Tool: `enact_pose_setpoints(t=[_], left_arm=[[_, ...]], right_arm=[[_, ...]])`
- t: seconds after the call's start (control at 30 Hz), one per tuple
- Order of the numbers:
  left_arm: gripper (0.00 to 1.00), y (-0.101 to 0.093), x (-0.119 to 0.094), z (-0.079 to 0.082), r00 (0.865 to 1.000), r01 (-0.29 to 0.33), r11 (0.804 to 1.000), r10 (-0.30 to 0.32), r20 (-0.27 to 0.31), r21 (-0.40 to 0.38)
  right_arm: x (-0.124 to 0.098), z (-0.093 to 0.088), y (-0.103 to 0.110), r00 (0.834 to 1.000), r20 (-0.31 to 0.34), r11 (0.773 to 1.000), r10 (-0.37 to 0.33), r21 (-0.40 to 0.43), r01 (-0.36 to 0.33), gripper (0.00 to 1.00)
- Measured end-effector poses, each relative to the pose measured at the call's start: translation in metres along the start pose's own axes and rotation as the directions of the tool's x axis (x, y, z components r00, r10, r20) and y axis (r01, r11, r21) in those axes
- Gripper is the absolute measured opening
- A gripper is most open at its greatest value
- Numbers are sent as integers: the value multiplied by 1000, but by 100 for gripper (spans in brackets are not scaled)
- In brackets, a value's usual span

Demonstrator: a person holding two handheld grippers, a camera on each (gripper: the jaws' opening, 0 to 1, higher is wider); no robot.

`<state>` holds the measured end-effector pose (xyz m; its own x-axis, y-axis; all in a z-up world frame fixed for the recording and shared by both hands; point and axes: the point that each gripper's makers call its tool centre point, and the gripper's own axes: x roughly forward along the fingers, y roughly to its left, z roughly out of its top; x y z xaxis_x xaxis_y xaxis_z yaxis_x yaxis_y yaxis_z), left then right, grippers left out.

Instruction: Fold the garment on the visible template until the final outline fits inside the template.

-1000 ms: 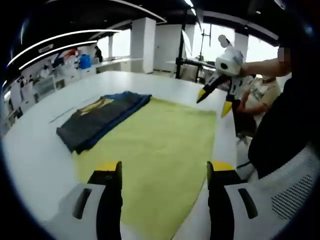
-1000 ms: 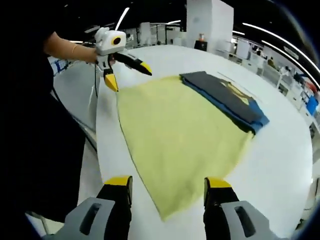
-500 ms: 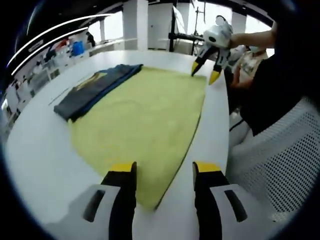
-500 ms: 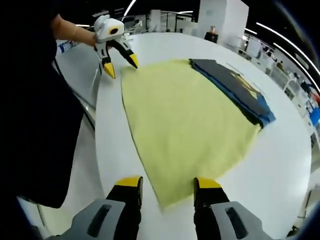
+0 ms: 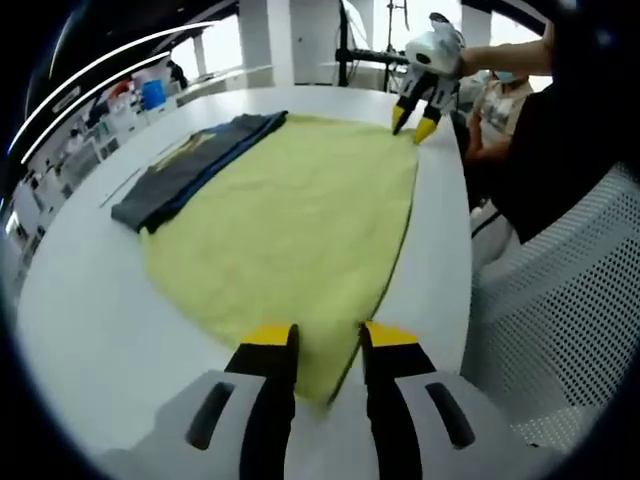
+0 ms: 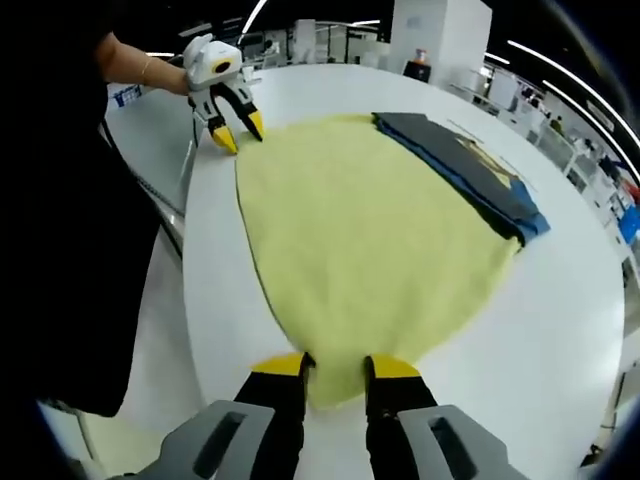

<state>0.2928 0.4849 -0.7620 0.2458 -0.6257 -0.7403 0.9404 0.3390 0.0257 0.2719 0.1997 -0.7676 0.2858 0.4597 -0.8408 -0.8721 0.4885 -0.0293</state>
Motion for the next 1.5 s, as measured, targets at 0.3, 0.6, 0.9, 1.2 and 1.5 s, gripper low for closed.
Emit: enact_pose_setpoints(t=[0.3,0.6,0.9,1.2,1.5], left_arm=[[1,6,0,2,998,-55,998,55,-10,-25],[1,1,-20,15,996,-84,994,86,26,-74],[1,-10,-42,28,992,-106,990,111,55,-92],[1,-27,-68,40,991,-102,991,109,75,-91],[1,-40,-95,51,993,-97,991,102,60,-93]], right_arm=[[-1,1,-4,1000,-8,1000,-19,-6,19,1],[-18,6,3,1000,20,999,-25,32,24,0],[-43,15,21,999,46,999,-22,50,20,0],[-68,20,45,998,60,998,-8,69,4,0],[-92,30,63,998,56,998,27,63,-30,0]])
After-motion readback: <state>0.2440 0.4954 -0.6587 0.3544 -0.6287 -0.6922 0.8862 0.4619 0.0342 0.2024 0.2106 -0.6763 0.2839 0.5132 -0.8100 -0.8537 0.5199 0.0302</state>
